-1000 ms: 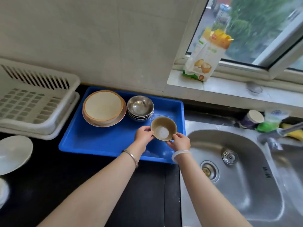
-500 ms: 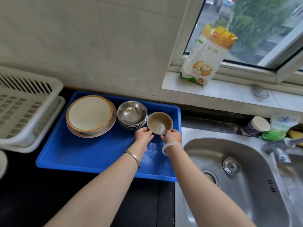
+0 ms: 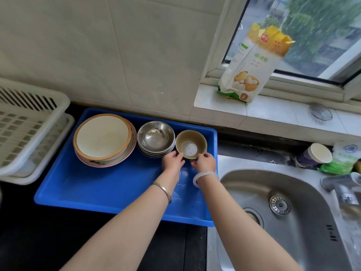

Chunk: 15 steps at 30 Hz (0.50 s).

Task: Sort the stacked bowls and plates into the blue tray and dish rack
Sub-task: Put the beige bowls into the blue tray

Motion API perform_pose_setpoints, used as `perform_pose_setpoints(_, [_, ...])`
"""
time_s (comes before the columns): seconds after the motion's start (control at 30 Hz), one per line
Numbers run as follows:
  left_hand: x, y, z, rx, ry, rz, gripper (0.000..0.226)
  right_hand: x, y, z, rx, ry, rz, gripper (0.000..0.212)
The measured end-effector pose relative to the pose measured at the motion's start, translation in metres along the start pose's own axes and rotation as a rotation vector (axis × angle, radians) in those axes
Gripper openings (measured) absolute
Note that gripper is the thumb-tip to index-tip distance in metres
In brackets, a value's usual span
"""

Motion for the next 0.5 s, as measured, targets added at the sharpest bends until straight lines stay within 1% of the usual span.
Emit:
perform_pose_setpoints(0.07, [-0.001, 0.001, -0.001, -0.009, 0.014, -0.002, 0.027, -0.001, -0.002, -0.001, 0.046, 0.022, -0.014, 0.034])
perform_pose_setpoints(0.13, [-0.003, 0.003, -0.001, 0.000, 0.031, 0.002, 0.020, 0.000, -0.003, -0.001, 0.035, 0.044, -0.008, 0.034])
perform_pose_setpoints(0.27, [-0.009, 0.000, 0.003, 0.094, 0.061, -0.032, 0.021, -0.006, -0.001, -0.001, -0.007, 0.083, -0.009, 0.031])
perform_pose_setpoints(0.33, [-0.014, -0.002, 0.009, 0.191, 0.078, -0.065, 0.027, -0.010, -0.001, 0.001, -0.011, 0.097, -0.027, 0.033])
perform_pose_setpoints(0.4, [-0.021, -0.007, 0.021, 0.358, 0.070, -0.125, 0.038, -0.017, -0.003, 0.004, -0.007, 0.111, -0.046, 0.039])
perform_pose_setpoints(0.43, [-0.025, -0.010, 0.028, 0.445, 0.065, -0.169, 0.038, -0.022, -0.003, 0.007, -0.019, 0.118, -0.037, 0.041])
perform_pose_setpoints(0.5, [-0.038, -0.015, 0.045, 0.568, 0.054, -0.245, 0.036, -0.035, -0.001, 0.011, -0.103, 0.125, 0.043, 0.041])
Point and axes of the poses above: each hand's wrist, its own x-axis towards the middle knuckle, its own z-axis out of the back of the hand, y = z × x, the point moved 7 cm from there along x, towards the middle knuckle, and after that the axes turned 10 degrees about x, right-handed, at the moved point
